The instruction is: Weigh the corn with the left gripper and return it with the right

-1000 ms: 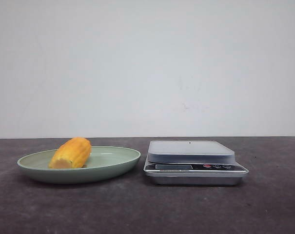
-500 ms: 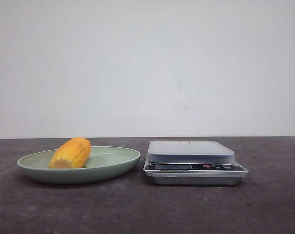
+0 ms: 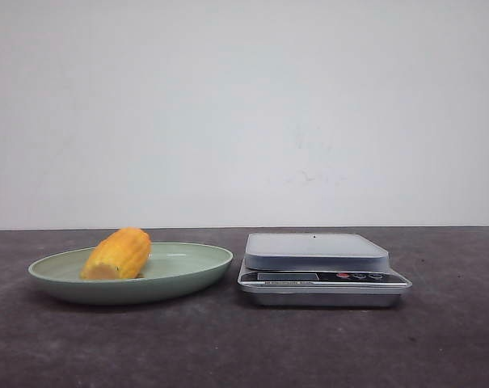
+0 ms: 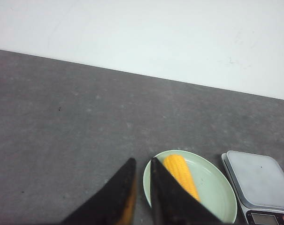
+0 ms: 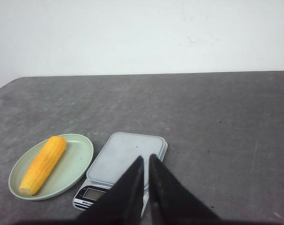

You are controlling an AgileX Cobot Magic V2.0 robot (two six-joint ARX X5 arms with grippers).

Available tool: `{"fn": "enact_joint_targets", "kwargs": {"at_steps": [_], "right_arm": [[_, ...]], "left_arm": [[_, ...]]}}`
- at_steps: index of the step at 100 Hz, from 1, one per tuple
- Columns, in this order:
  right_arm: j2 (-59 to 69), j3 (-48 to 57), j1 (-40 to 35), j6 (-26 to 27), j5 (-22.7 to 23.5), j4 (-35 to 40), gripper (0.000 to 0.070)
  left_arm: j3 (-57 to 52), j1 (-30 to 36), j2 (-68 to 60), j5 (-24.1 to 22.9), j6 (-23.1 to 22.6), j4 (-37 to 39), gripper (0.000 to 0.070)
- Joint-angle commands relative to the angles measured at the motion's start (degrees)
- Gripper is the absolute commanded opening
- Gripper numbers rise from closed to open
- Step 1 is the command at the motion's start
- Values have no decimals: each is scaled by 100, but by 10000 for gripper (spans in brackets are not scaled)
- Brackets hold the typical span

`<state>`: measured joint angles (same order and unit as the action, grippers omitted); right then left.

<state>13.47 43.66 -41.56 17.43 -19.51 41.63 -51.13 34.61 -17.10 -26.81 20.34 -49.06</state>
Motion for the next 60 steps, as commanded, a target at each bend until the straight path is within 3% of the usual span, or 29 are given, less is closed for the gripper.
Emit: {"fn": "enact_joint_targets", "kwargs": {"at_steps": [1,18,30,47,60], "right_arm": [[0,46,-35,11,0,-55,10],[0,46,-35,11,0,-52,10],[0,46,-35,11,0,-52,10],[0,46,-35,11,-2,-55,10],[0,46,-35,11,0,-52,10]], "left_arm": [[-55,28,11,4,-66,50,28],[111,-326,199,-24,-293,260,28],[629,-1064,509,70,-452,1102,28],[1895,-2179,1248,1075,-686,2291,28],[2817,-2710,1622,1591,-767,2833,28]]}}
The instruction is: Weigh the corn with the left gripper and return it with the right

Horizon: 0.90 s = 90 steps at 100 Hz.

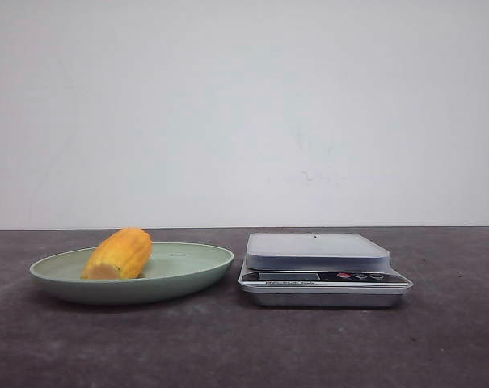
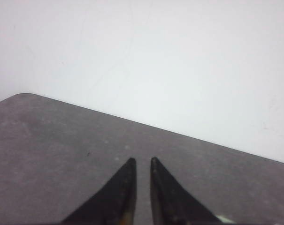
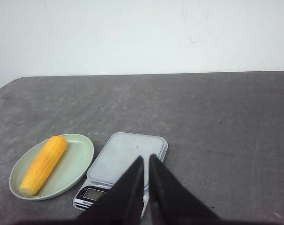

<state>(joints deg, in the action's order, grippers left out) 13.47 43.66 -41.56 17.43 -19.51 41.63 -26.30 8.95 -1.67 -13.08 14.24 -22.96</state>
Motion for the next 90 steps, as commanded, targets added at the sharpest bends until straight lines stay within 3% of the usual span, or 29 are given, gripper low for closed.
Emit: {"fn": "enact_joint_targets", "kwargs": {"at_steps": [1,38,90], "right_arm": [[0,46,-35,11,0,-52,10],[-2,46,-35,11,0,-55,10],[-4,46,-35,11,0,-55,10]], "left_arm": [[396,-170,98,251,-157,251,28],[2216,-568,149,562,-164,1585,28],[2553,-704,149,715,-629,1252,28]]}}
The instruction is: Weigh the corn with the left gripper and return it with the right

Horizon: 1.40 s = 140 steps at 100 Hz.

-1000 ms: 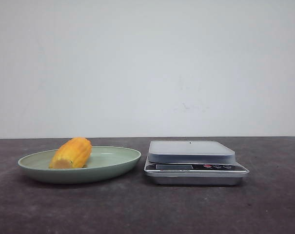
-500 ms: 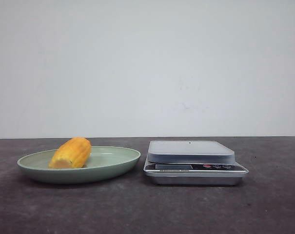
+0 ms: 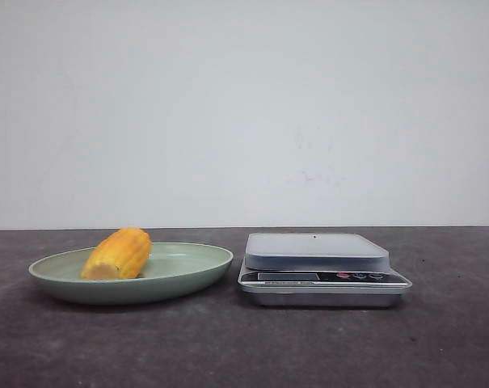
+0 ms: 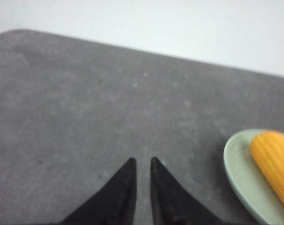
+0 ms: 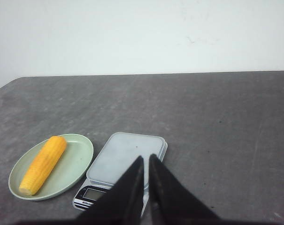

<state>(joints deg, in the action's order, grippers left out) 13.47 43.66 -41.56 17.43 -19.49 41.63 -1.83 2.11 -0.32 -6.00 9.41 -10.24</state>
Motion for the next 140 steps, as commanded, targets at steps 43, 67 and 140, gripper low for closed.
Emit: {"fn": "enact_joint_targets", "kwargs": {"at_steps": [43,67,140], "right_arm": [[-7,46,-35,11,-2,-52,10],[-7,46,-35,11,-2,-52,10],[-831,-1818,2343,-1690,1128,-2000,10]], "left_arm": [[103,-24,13,7,-144,-24,28],[103,-24,13,7,-144,-24,28],[103,-24,13,7,-142,-26,28]]}}
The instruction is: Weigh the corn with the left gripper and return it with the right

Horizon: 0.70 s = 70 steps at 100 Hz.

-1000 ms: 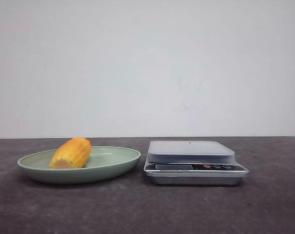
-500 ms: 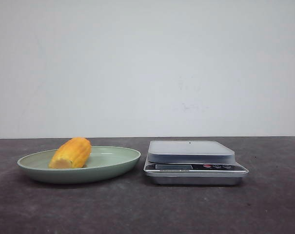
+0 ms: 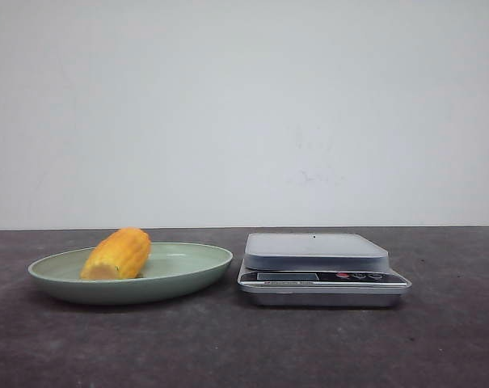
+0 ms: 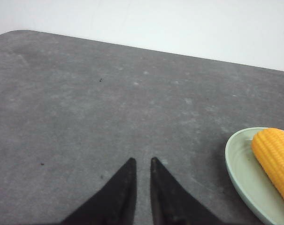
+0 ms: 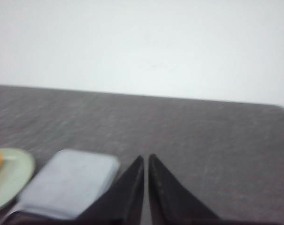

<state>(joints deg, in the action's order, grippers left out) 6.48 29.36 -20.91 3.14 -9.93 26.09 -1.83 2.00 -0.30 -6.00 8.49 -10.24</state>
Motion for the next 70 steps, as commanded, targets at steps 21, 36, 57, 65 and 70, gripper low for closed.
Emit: {"fn": "enact_joint_targets", "kwargs": {"at_steps": [21,36,57,65,70], "right_arm": [[-636,-1882,1010,-275,284,-1440,10],[-625,-2409,1102,-260,286,-1467,10],[-625,-2861,1097,-208,426,-1646,10],[-625,-2861,1095,-229,435,-1639,10],[-625,-2861,1095,-234,435,-1624,10]], "left_arm": [[103,-11,11,7,-52,-26,28],[103,-11,11,7,-52,-28,28],[103,-11,11,7,-50,-28,28],[103,-11,11,7,-50,-28,28],[103,-11,11,7,-50,-31,28]]}}
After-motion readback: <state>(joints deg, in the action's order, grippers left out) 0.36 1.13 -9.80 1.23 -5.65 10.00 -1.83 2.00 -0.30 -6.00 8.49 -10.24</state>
